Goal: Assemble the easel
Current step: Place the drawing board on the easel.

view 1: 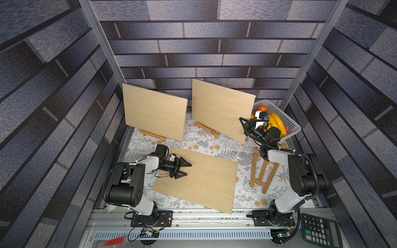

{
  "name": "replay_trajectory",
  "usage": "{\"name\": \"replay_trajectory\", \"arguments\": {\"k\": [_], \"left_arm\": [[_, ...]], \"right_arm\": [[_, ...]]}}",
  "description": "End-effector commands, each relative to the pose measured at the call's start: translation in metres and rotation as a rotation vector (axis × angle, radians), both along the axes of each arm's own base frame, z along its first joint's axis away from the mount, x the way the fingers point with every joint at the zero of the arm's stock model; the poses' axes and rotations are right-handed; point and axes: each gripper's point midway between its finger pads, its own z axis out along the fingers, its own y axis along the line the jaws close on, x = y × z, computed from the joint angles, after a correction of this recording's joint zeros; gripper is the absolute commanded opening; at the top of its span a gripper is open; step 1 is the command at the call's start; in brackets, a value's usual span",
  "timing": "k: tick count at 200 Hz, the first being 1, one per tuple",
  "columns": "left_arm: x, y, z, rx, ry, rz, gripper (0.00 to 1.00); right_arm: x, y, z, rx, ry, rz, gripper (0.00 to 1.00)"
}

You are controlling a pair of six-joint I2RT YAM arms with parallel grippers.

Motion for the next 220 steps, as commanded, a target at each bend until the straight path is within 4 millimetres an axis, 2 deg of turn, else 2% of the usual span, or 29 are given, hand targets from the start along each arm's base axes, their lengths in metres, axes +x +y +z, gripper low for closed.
{"name": "replay_trajectory", "arguments": {"k": [1, 57, 107, 115, 135, 167, 180, 185, 220], "left_arm": [[0.006, -0.005, 0.006, -0.020, -0.021, -0.035, 0.68], [0.013, -0.014, 0.004, -0.032, -0.023, -0.064, 0.68], [0.013, -0.015, 0.002, -0.042, -0.014, -0.076, 0.68], [0.013, -0.015, 0.002, -0.045, -0.013, -0.077, 0.68], [0.012, -0.015, 0.000, -0.046, -0.008, -0.084, 0.68], [0.009, -0.015, -0.004, -0.050, -0.002, -0.086, 0.68], [0.009, -0.014, -0.005, -0.052, -0.002, -0.084, 0.68], [0.009, -0.014, -0.004, -0.055, -0.002, -0.083, 0.68], [0.012, -0.014, -0.006, -0.062, -0.004, -0.078, 0.68]], "right_arm": [[-0.025, 0.007, 0.043, -0.024, -0.222, 0.030, 0.00], [-0.027, 0.010, -0.015, -0.088, -0.127, 0.025, 0.00], [-0.017, 0.004, -0.060, -0.137, -0.053, -0.027, 0.02], [-0.016, 0.004, -0.064, -0.138, -0.042, -0.023, 0.06], [-0.009, 0.000, -0.072, -0.120, -0.005, -0.048, 0.25], [-0.001, -0.008, -0.073, -0.100, 0.016, -0.096, 0.53], [0.000, -0.009, -0.072, -0.098, 0.015, -0.096, 0.60], [0.000, -0.009, -0.072, -0.096, 0.016, -0.097, 0.69], [0.001, -0.011, -0.073, -0.088, 0.025, -0.102, 0.74]]}}
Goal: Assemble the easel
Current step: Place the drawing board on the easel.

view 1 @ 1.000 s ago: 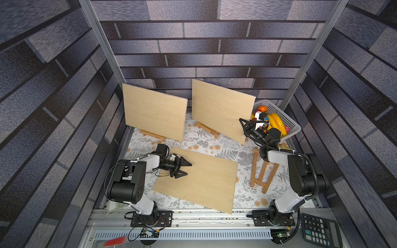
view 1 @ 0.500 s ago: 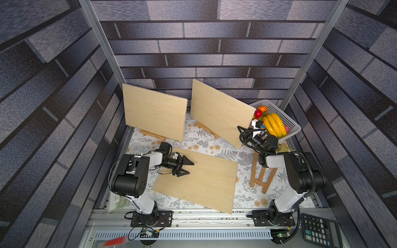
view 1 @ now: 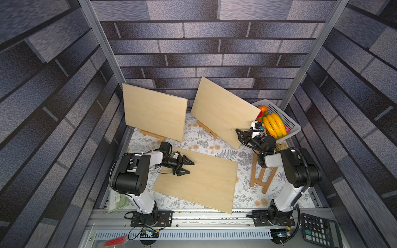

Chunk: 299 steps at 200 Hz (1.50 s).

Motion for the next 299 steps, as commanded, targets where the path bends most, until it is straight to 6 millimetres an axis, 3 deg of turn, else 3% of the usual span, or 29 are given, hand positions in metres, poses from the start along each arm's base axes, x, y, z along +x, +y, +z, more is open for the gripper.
{"name": "replay_trajectory", "arguments": {"k": [1, 6, 11, 15, 50, 86, 146, 195, 236, 254, 275, 282, 299], "left_arm": [[-0.001, 0.000, -0.002, -0.021, 0.001, -0.007, 0.68], [-0.001, -0.001, -0.002, -0.023, 0.003, -0.009, 0.68], [0.000, -0.001, -0.003, -0.022, 0.002, -0.009, 0.68], [0.000, -0.001, -0.003, -0.023, 0.001, -0.009, 0.68], [0.004, 0.000, -0.003, -0.022, -0.015, -0.009, 0.68], [0.016, 0.002, 0.006, -0.027, -0.065, 0.012, 0.68], [0.038, 0.008, 0.026, -0.057, -0.155, 0.064, 0.68], [0.055, 0.013, 0.034, -0.097, -0.216, 0.122, 0.68], [0.071, 0.010, 0.042, -0.108, -0.287, 0.157, 0.68], [0.078, 0.008, 0.046, -0.120, -0.320, 0.186, 0.68], [0.083, 0.004, 0.048, -0.133, -0.339, 0.188, 0.68], [0.085, 0.002, 0.050, -0.138, -0.347, 0.188, 0.68], [0.088, 0.001, 0.053, -0.150, -0.354, 0.192, 0.68]], "right_arm": [[0.003, -0.003, 0.007, 0.012, -0.024, -0.010, 0.74], [0.003, -0.003, 0.006, 0.013, -0.023, -0.010, 0.76], [0.003, -0.003, 0.006, 0.015, -0.021, -0.012, 0.95], [0.003, -0.004, 0.006, 0.017, -0.018, -0.014, 1.00], [-0.001, -0.013, 0.008, 0.041, -0.003, -0.057, 1.00], [-0.009, -0.037, 0.011, 0.110, 0.059, -0.149, 1.00], [-0.042, -0.045, 0.002, 0.083, 0.300, -0.193, 1.00], [-0.072, -0.055, 0.028, 0.075, 0.499, -0.241, 1.00], [-0.097, -0.055, 0.062, 0.239, 0.778, -0.282, 1.00], [-0.105, -0.054, 0.081, 0.233, 0.794, -0.272, 1.00], [-0.100, -0.055, 0.089, 0.208, 0.830, -0.260, 1.00], [-0.095, -0.054, 0.104, 0.216, 0.816, -0.234, 1.00], [-0.083, -0.057, 0.105, 0.241, 0.855, -0.216, 0.99]]}}
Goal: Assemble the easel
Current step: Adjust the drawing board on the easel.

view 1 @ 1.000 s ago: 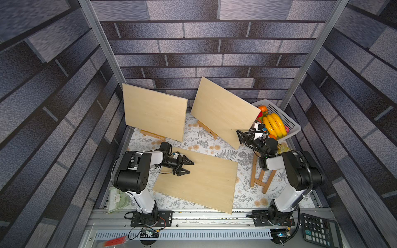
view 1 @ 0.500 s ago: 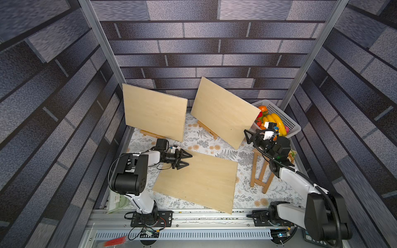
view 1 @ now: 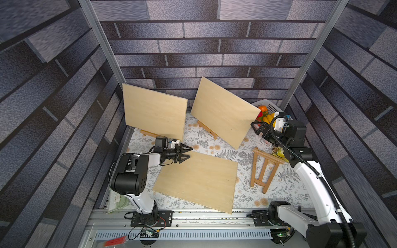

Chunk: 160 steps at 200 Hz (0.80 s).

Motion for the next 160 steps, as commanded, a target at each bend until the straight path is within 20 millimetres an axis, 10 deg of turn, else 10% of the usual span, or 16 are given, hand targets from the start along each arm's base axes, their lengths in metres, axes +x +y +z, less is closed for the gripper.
{"name": "replay_trajectory", "arguments": {"k": [1, 160], "left_arm": [[0.010, -0.003, 0.012, -0.027, -0.054, 0.017, 0.68], [0.000, 0.022, 0.031, 0.023, -0.052, 0.004, 0.68]], "right_arm": [[0.002, -0.002, -0.017, 0.051, 0.149, 0.025, 0.98], [0.084, 0.007, -0.033, 0.023, -0.208, 0.290, 0.65]]}}
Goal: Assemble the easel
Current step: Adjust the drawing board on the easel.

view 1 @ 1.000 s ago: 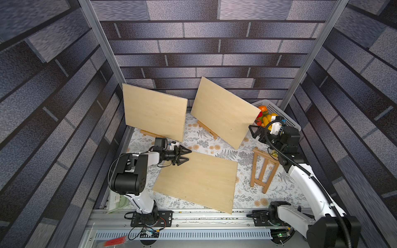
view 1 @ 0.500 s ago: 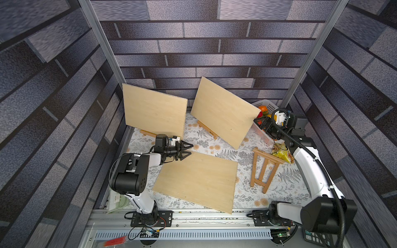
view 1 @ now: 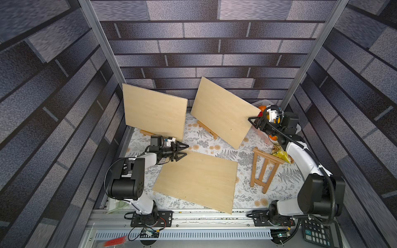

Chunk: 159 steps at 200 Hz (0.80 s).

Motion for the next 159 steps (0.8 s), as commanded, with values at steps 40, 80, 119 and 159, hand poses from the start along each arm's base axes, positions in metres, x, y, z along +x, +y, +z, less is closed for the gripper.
{"name": "replay_trajectory", "arguments": {"k": [40, 80, 119, 159], "left_arm": [[-0.007, 0.002, 0.019, 0.038, -0.038, -0.048, 0.68], [-0.012, 0.005, 0.021, 0.058, -0.030, -0.059, 0.68], [-0.016, 0.007, 0.016, 0.063, -0.001, -0.060, 0.68], [-0.018, 0.007, 0.013, 0.069, 0.016, -0.068, 0.68]], "right_arm": [[0.013, 0.009, -0.016, 0.042, -0.074, 0.110, 0.49], [0.018, 0.014, -0.022, 0.071, -0.085, 0.151, 0.37], [0.018, 0.018, -0.023, 0.088, -0.103, 0.202, 0.25], [0.013, 0.022, -0.030, 0.095, -0.112, 0.252, 0.11]]}}
